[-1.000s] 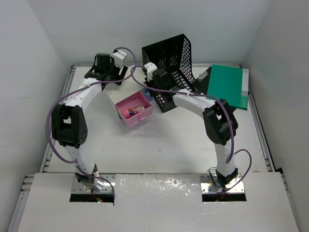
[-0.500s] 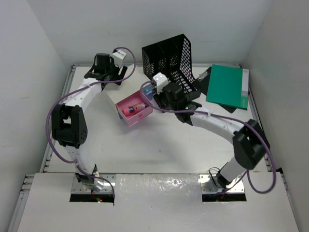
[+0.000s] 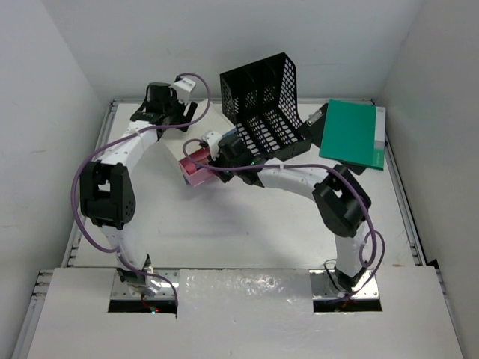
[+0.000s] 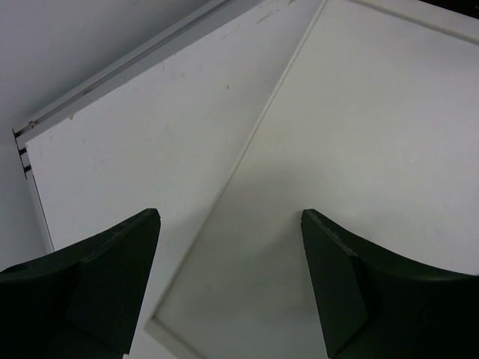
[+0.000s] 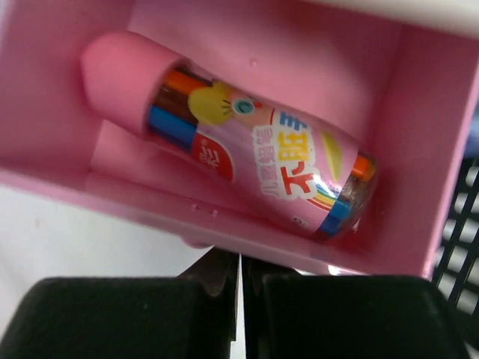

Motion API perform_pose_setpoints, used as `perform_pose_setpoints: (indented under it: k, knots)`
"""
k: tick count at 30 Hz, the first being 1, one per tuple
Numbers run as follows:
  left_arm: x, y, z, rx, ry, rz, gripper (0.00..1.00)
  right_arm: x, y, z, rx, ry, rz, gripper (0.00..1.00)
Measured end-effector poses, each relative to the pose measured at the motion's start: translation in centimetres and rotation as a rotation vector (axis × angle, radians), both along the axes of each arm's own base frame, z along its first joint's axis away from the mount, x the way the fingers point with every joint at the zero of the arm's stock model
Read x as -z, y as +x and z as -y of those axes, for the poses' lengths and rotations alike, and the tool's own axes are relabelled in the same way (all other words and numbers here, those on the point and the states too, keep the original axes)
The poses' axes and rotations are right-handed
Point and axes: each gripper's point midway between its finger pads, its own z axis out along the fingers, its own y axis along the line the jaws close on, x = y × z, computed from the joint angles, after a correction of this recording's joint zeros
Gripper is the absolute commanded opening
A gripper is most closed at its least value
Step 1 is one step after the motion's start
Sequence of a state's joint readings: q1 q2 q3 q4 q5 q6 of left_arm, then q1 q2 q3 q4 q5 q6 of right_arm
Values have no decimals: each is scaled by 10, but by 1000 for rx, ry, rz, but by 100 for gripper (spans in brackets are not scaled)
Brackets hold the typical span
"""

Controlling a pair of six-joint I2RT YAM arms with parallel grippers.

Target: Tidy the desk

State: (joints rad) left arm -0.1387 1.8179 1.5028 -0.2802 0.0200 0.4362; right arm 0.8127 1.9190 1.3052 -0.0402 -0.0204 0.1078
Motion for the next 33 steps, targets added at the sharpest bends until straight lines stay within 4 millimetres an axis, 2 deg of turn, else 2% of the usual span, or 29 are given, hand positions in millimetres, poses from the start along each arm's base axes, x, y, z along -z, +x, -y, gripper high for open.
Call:
perform_pose_setpoints:
  k: [3, 7, 11, 14, 17, 18, 20, 22, 24, 26, 29, 33]
  knots:
    - [0, 0, 0, 1, 1, 0, 74, -12, 18, -18, -2, 26, 31, 0]
    - [0, 0, 0, 5, 2, 1, 74, -38, 47, -38, 9, 82, 121, 0]
    - [0, 0, 1, 8, 0, 0, 74, -49, 70, -48, 40, 128, 196, 0]
    - [1, 0, 2, 11, -1, 0, 75, -35, 80, -51, 63, 127, 203, 0]
    - [1, 0, 2, 14, -1, 4, 74, -15, 83, -45, 84, 121, 196, 0]
    - [1, 1, 2, 15, -1, 4, 75, -10, 82, -41, 97, 130, 203, 9]
    - [1, 1, 2, 17, -1, 5, 74, 4, 74, -26, 130, 140, 201, 21]
    - [1, 1, 2, 17, -1, 5, 75, 21, 65, -12, 161, 143, 185, 23]
    - [1, 1, 2, 18, -2, 5, 74, 36, 59, -5, 188, 150, 163, 31]
    - [1, 1, 3, 19, -2, 5, 75, 39, 60, -7, 209, 183, 161, 35]
    - [1, 1, 3, 20, -2, 5, 74, 39, 68, -15, 228, 240, 181, 36]
    - [1, 1, 3, 20, -2, 5, 75, 51, 82, -31, 239, 279, 185, 36]
